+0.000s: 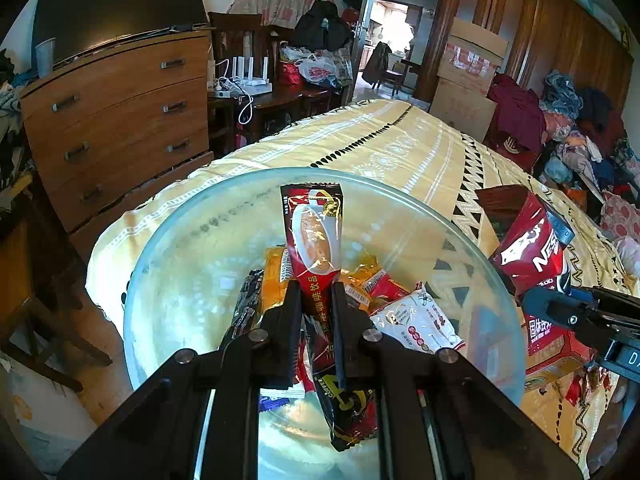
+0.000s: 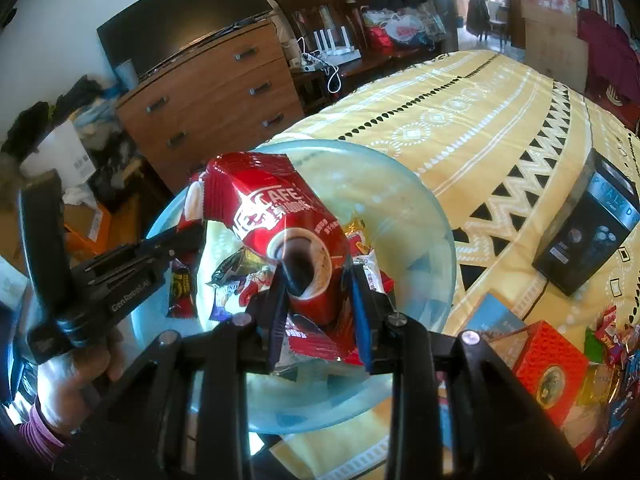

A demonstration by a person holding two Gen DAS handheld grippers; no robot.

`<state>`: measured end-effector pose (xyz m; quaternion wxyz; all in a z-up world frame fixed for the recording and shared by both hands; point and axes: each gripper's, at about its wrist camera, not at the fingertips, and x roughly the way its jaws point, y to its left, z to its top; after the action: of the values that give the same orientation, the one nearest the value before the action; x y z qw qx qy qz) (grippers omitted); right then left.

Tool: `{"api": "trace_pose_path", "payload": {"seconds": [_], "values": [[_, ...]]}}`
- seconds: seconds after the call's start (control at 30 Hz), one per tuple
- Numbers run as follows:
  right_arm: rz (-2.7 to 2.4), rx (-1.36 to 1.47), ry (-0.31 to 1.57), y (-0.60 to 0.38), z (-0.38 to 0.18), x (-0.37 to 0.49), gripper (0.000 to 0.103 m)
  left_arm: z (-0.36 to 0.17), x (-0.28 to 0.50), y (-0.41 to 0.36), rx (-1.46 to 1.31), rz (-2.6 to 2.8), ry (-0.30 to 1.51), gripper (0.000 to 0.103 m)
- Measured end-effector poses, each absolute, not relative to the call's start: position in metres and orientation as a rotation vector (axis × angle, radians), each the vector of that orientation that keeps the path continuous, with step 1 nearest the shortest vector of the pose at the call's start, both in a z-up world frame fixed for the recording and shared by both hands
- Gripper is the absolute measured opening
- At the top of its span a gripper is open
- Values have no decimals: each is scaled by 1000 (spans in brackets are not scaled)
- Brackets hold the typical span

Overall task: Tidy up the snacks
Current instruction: 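Carry the sachet and coffee stick over the glass bowl and release both, then move both tools back to the snack pile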

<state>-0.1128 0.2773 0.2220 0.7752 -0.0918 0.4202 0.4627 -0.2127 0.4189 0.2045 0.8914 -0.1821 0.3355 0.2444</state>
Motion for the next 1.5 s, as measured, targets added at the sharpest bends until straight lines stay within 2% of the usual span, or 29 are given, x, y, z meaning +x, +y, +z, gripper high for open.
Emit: {"api": "trace_pose_path", "payload": {"seconds": [0.53, 0.7, 0.77, 0.83, 0.97, 1.03, 1.07, 1.13, 1.2, 1.43, 1.5], "values": [[998, -198, 915, 281, 217, -112, 31, 201, -209, 421, -379, 516, 715, 13], [998, -191, 922, 281, 216, -113, 38, 199, -209, 422, -377, 530, 723, 15], [1000, -193, 924, 281, 215, -113, 43, 200, -209, 421, -372, 538, 724, 23], [1005, -191, 922, 282, 216, -115, 45, 201, -211, 420, -363, 552, 714, 44], [1016, -193, 914, 283, 218, -120, 45, 203, -213, 419, -352, 585, 701, 57], [1020, -192, 908, 282, 220, -122, 45, 204, -214, 418, -340, 602, 695, 69], [1021, -189, 904, 281, 221, -123, 46, 204, -214, 417, -326, 617, 691, 71], [1024, -177, 891, 275, 223, -125, 51, 206, -215, 414, -300, 660, 680, 78], [1020, -168, 871, 267, 225, -128, 57, 209, -215, 410, -278, 699, 671, 80], [980, -99, 785, 217, 248, -140, 58, 236, -208, 366, -207, 643, 622, 80], [955, -72, 744, 197, 260, -145, 63, 245, -204, 348, -175, 620, 605, 80]]}}
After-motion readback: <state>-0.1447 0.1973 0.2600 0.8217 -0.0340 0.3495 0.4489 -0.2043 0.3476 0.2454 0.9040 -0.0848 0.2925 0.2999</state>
